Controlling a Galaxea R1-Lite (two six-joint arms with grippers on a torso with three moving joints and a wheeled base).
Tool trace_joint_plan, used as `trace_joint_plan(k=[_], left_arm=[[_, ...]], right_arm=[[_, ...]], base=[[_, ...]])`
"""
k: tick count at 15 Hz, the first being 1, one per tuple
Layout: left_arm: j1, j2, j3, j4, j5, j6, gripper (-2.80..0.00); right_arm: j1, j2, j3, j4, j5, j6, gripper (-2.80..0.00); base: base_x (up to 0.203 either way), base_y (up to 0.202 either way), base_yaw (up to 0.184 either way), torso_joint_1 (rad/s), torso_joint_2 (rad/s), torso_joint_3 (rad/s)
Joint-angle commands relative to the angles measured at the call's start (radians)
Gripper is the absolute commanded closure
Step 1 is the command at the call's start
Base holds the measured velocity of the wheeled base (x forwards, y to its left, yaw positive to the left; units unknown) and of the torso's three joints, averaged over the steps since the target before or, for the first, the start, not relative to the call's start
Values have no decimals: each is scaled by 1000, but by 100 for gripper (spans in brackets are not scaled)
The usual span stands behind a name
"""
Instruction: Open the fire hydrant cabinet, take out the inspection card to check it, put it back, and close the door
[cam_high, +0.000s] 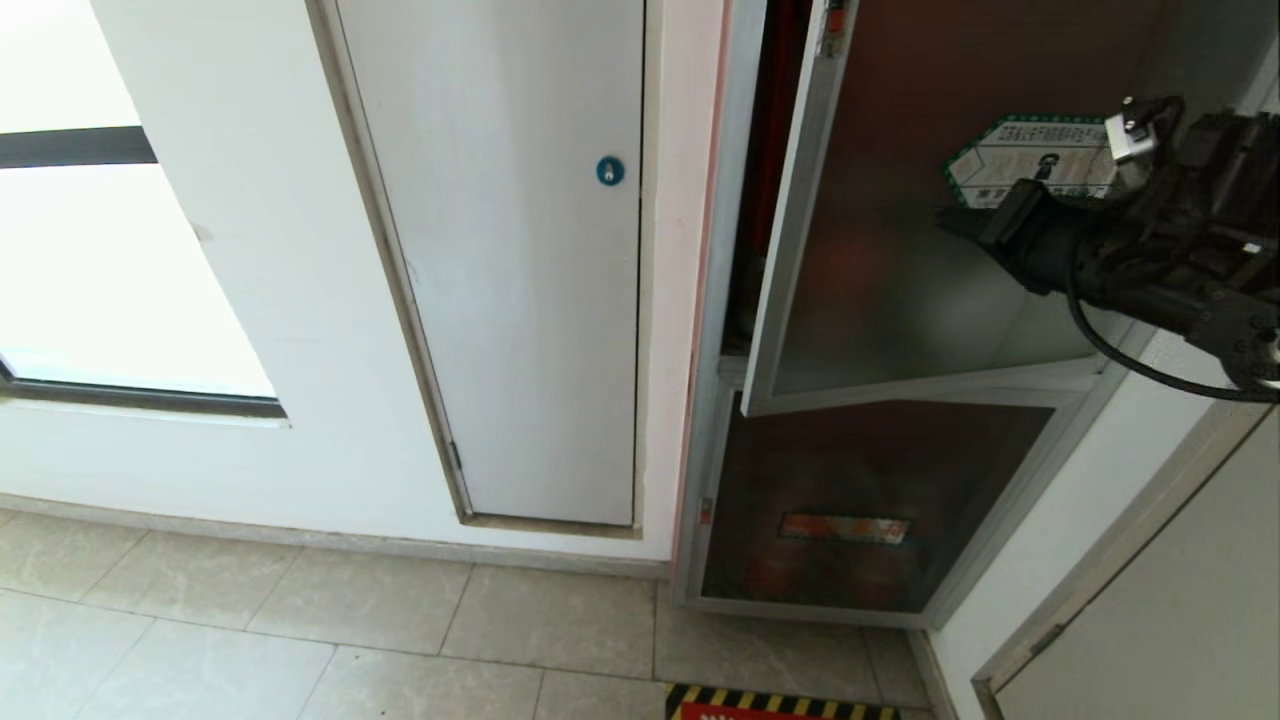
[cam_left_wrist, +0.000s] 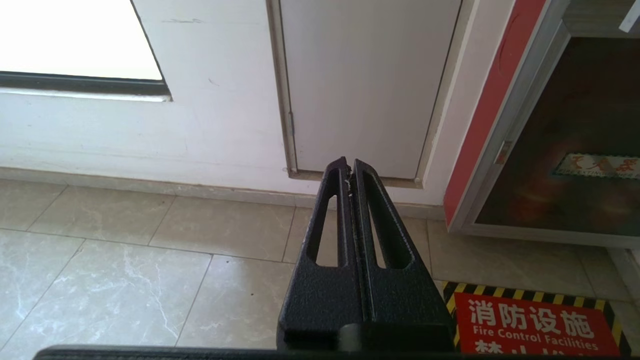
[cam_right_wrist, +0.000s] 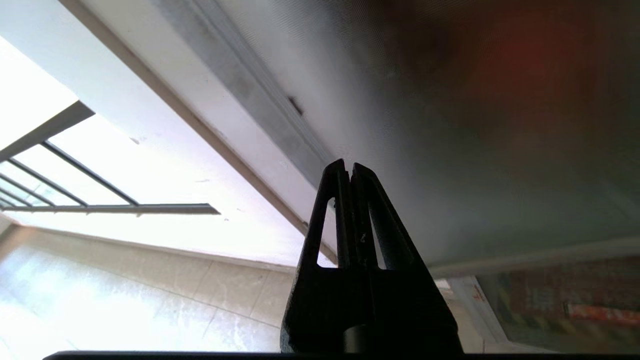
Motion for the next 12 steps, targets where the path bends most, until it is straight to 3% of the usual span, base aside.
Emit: trace_joint_plan(k=[1,12], left_arm=[[0,1,5,0,0,0,0],[0,1,5,0,0,0,0]], right_arm=[[-4,-117,76,-4,2,1,0],[-41,-476,439,-3,4,-51,0]], base=[[0,0,0,0,0,0],[0,0,0,0,0,0]])
